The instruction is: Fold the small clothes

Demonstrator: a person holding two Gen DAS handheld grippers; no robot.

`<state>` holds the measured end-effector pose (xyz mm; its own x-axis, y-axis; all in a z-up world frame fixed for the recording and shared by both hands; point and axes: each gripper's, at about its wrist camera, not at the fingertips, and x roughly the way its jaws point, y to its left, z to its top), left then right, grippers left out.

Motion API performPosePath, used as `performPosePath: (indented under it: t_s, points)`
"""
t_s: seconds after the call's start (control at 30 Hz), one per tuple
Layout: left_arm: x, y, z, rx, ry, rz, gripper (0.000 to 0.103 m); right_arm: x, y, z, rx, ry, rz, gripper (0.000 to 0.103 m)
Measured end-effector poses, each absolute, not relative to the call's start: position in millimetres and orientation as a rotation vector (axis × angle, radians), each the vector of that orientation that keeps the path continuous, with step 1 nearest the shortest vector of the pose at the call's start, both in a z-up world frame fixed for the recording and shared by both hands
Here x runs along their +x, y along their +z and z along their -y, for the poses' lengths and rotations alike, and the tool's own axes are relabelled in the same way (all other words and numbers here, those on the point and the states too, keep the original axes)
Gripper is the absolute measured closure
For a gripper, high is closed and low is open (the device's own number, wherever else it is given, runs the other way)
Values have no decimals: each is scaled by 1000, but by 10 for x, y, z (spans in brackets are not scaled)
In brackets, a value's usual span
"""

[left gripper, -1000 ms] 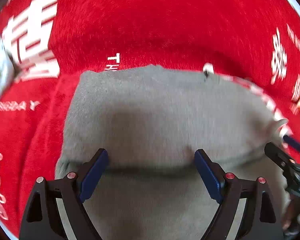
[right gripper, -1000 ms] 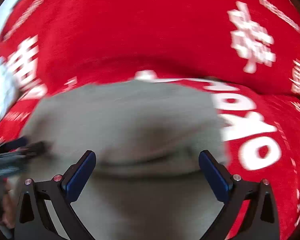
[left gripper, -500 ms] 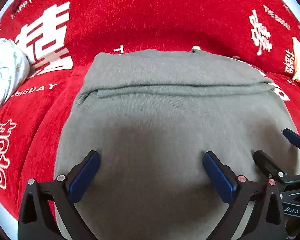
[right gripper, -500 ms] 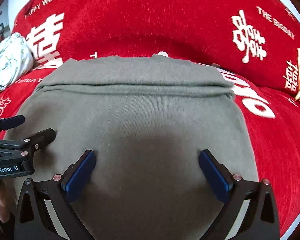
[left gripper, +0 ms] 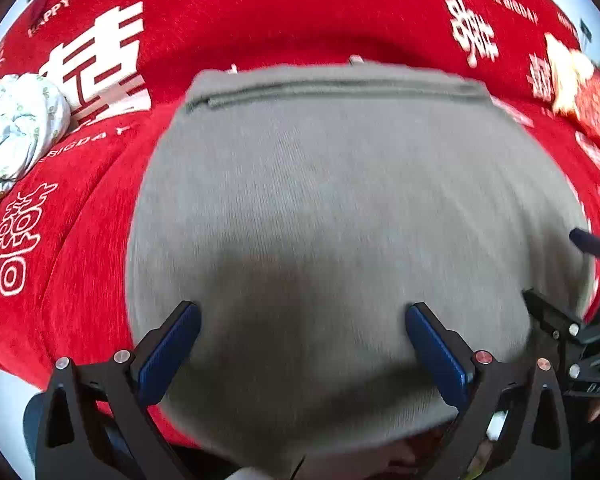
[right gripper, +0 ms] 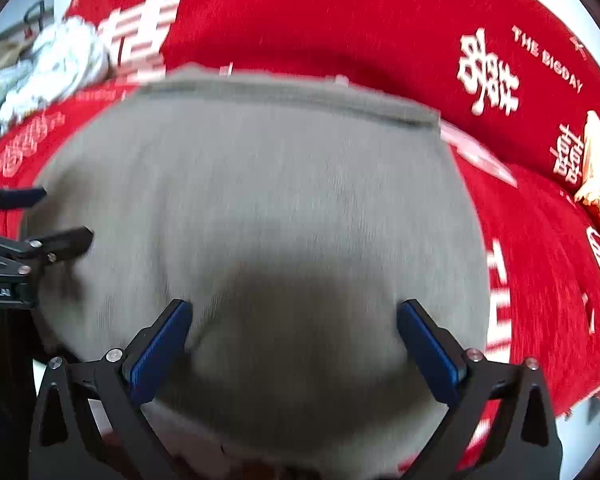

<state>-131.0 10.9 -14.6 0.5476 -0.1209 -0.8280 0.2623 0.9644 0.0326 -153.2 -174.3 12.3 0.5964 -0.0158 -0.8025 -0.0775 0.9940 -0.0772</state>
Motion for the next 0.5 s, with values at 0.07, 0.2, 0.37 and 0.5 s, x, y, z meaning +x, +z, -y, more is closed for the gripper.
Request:
performPosePath:
  t_s: [0.07,0.2,0.37,0.5]
  points:
    - [-1364,-182,-101,187,-231,-1012,0,-1602,103,1753,-115,38,-982,0]
    - [-1433,-206,-166,209,-220,-1092,0,-1700,16,1657,-270,36,-1082,0]
    - [-1491,-144,-755,-28,-157,-1085,0,-1872,163,1998,-98,-6,-1037,0]
    - [-1434,-437,-1089,-283,-168,-1209,0,-1917,105,2304,55,-82,-1061,0]
